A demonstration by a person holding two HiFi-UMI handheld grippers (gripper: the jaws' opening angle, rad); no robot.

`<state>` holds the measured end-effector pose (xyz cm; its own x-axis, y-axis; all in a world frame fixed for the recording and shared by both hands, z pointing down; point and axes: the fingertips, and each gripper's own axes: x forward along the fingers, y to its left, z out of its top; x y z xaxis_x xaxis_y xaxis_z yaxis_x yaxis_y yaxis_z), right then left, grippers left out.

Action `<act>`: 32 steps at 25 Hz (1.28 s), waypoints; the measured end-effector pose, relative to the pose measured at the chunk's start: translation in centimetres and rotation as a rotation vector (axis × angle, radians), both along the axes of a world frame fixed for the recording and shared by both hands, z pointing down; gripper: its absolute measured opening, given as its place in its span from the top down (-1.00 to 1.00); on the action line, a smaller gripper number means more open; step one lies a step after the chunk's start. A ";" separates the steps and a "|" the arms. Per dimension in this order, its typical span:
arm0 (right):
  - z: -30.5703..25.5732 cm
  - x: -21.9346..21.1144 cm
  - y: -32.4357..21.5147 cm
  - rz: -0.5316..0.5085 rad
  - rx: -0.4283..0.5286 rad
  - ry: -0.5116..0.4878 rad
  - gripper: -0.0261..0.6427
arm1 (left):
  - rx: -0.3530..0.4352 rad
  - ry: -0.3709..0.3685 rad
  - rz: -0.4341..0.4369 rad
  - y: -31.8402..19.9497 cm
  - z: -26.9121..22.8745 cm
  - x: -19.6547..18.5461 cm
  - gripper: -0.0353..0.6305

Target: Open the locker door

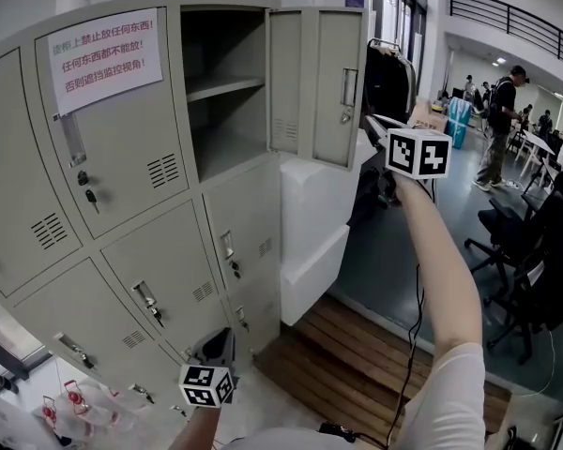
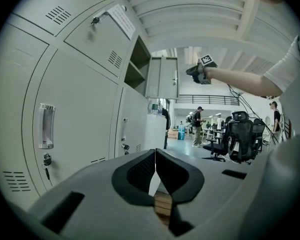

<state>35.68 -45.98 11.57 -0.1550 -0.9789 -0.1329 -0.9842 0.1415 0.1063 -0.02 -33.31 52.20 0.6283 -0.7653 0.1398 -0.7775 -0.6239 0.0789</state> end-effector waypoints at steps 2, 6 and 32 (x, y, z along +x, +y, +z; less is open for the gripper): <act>0.2 -0.1 0.0 0.004 -0.007 -0.010 0.89 | 0.000 0.004 -0.005 0.0 -0.1 -0.3 0.86; 0.6 -1.1 -0.2 0.001 -0.024 0.000 0.89 | 0.003 0.004 -0.014 0.1 -0.2 -0.8 0.86; 25.6 -16.3 8.8 -0.153 -0.010 -0.076 0.88 | 0.023 0.018 -0.125 -1.0 -1.2 -5.7 0.86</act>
